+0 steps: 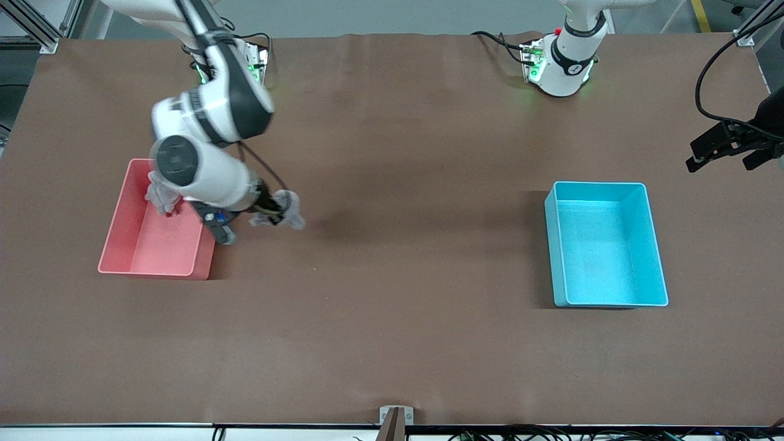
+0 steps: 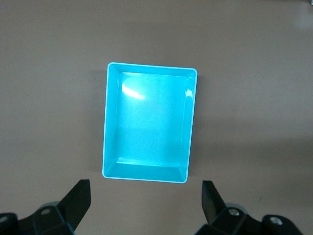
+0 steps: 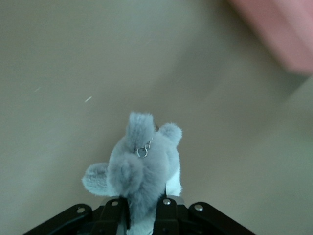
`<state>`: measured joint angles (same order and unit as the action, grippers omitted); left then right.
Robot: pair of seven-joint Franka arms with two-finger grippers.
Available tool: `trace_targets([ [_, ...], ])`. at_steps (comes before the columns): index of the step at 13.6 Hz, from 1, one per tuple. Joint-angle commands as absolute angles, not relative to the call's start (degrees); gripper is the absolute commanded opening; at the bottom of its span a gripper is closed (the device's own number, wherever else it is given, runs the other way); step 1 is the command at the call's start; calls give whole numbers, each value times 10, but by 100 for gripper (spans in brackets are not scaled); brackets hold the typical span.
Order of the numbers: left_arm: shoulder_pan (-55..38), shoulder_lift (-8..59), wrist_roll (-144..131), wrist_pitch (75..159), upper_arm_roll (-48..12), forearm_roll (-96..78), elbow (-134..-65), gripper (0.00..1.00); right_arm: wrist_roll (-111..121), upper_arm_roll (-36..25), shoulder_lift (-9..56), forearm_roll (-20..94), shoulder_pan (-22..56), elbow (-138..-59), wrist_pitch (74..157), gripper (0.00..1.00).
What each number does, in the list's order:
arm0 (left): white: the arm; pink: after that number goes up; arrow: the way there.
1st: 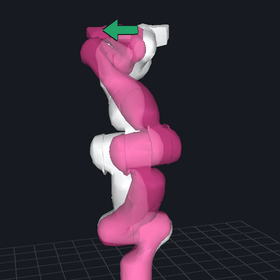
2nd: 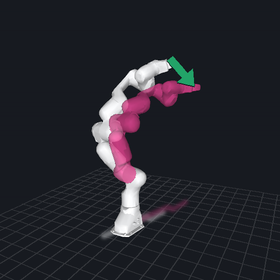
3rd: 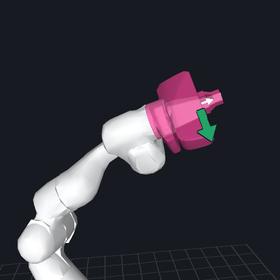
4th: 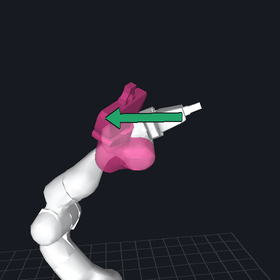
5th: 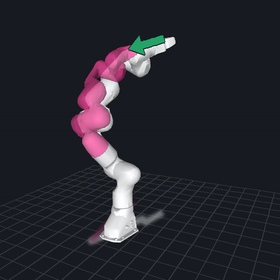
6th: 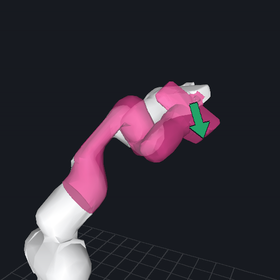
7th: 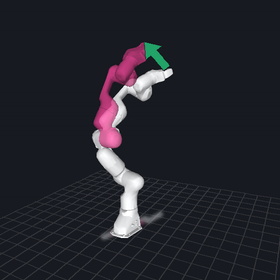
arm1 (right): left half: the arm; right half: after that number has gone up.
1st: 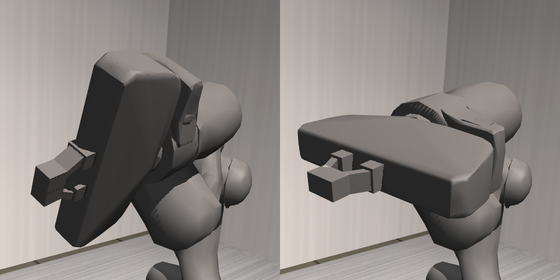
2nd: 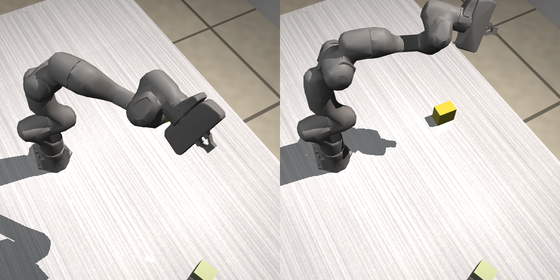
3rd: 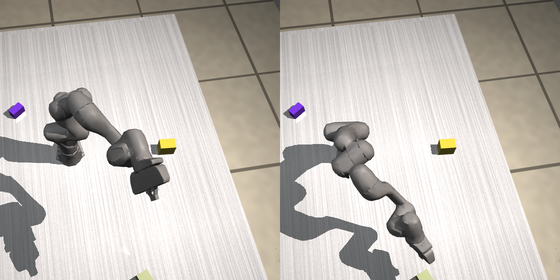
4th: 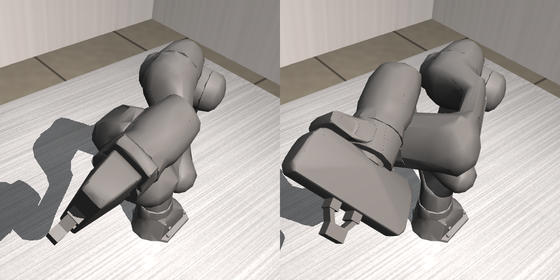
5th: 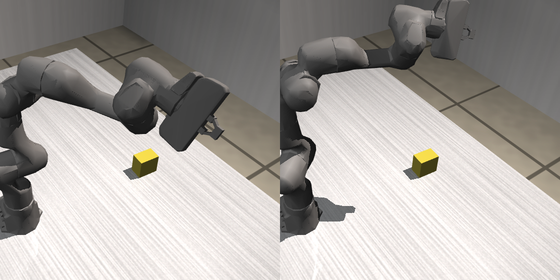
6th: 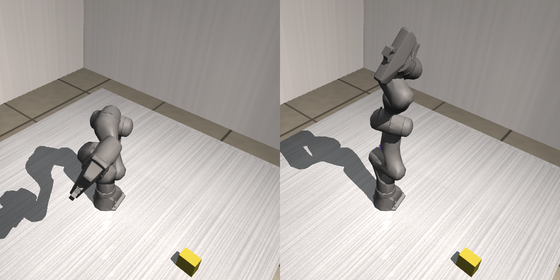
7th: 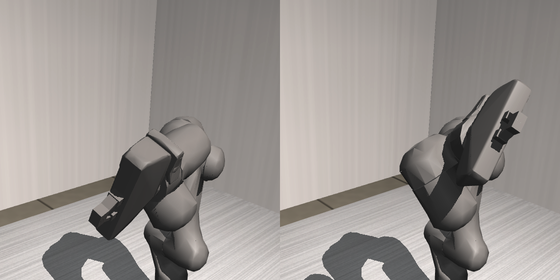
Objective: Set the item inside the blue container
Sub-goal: 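Carry the plush with the right gripper to the table middle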
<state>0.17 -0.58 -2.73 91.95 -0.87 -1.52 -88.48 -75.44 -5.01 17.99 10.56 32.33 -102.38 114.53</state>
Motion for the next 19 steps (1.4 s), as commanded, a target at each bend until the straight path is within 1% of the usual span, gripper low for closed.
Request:
trace_targets([
  [1, 4, -4, -32, 908, -10, -18, -875, 100, -851, -60, 266, 113, 386, -957, 1186, 1],
  [4, 4, -4, -32, 908, -10, -18, -875, 100, -944, -61, 354, 111, 431, -872, 1222, 1],
  [6, 4, -4, -31, 908, -10, -18, -873, 100, -976, -61, 387, 109, 450, -846, 1251, 2],
  [7, 3, -4, -32, 908, -10, -18, -873, 100, -984, -61, 401, 108, 461, -846, 1276, 5],
  [8, 3, -4, -33, 908, -10, -18, -874, 100, -984, -61, 410, 108, 468, -846, 1298, 12],
  [9, 4, -4, -33, 908, -10, -18, -874, 100, -984, -61, 420, 111, 474, -846, 1309, 30],
  [10, 5, -4, -33, 908, -9, -19, -875, 100, -984, -61, 424, 110, 474, -846, 1310, 62],
  [11, 6, -4, -33, 908, -9, -19, -875, 100, -984, -61, 427, 108, 474, -846, 1310, 91],
  [12, 6, -4, -31, 908, -8, -20, -875, 100, -981, -61, 426, 105, 474, -846, 1310, 100],
  [15, 4, -4, -33, 907, -8, -25, -876, 100, -962, -62, 418, 90, 460, -830, 1300, 100],
  [17, -3, -4, -33, 905, -12, -26, -875, 100, -921, -62, 410, 89, 442, -817, 1261, 100],
  [19, -18, 3, -57, 901, -39, -27, -878, 100, -826, -64, 378, 89, 409, -817, 1196, 100],
])
